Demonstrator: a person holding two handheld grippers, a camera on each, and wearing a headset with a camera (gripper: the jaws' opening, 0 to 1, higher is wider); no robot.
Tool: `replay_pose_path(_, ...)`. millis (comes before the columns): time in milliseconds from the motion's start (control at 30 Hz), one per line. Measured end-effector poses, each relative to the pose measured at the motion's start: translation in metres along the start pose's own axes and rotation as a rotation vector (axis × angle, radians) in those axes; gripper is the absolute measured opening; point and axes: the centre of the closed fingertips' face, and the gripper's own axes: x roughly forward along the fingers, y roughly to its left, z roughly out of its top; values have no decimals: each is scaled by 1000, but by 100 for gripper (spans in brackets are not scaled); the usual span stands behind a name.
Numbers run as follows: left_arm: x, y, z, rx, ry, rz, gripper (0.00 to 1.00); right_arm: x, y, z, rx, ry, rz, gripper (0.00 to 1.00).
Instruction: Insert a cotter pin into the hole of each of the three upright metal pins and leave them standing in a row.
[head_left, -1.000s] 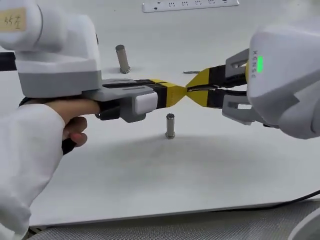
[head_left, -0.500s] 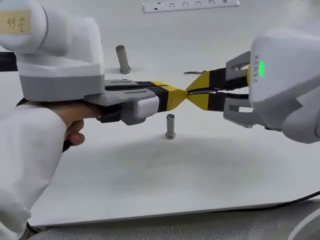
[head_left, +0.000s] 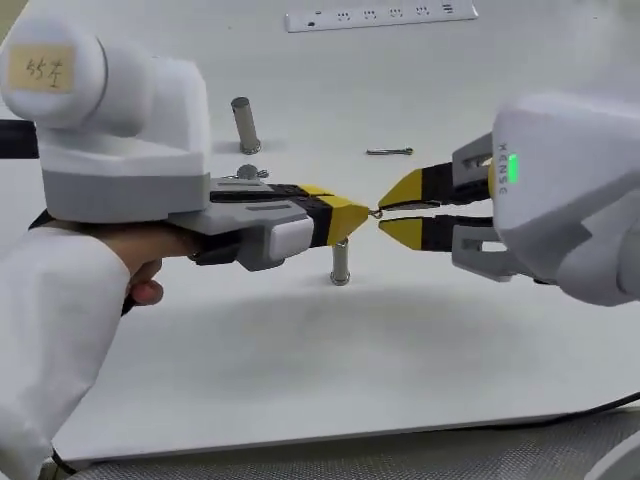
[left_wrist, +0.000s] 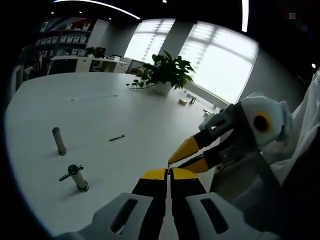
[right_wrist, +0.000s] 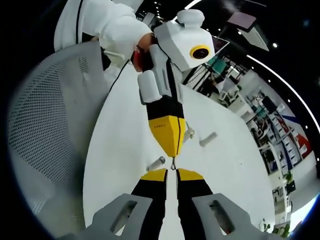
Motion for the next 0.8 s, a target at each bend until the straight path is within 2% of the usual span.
replay_pose_path(100, -3, 2, -2, 8, 9, -1, 0, -1, 0, 1, 36, -23, 12, 0)
replay_pose_path(167, -4, 3, -3, 47, 15, 1, 0, -1, 1, -2, 78, -22, 24, 0)
replay_pose_path(233, -6, 1, -3, 80, 16, -17, 0, 0, 6, -1, 191, -58, 71, 4)
replay_pose_path(267, -7, 0, -3, 104, 20, -20, 0, 1, 10, -1, 259, -79, 112, 5)
replay_pose_path(300, -8, 0, -5, 123, 31, -28, 0, 1, 15, -2, 315, -88, 157, 6)
replay_pose_path(333, -8, 0, -5, 133, 33, -33, 0, 0, 16, -4, 360, -86, 174, 6)
replay_pose_path(367, -9, -1, -6, 163, 39, -44, 0, 1, 13, -4, 390, -107, 168, 6)
replay_pose_path(500, -13, -4, -6, 259, 40, -70, 0, -1, 17, -3, 482, -139, 226, 5)
replay_pose_path(533, -13, -5, -7, 278, 42, -73, 0, -1, 17, -3, 485, -145, 225, 5)
replay_pose_path(600, -13, -10, -9, 327, 51, -95, 0, -2, 24, 5, 518, -166, 267, 4)
replay_pose_path(667, -14, -12, -11, 390, 63, -114, 0, -2, 26, 9, 525, -182, 273, 2)
replay_pose_path(800, -15, -16, -15, 424, 77, -138, 0, -1, 32, 17, 534, -191, 288, 1)
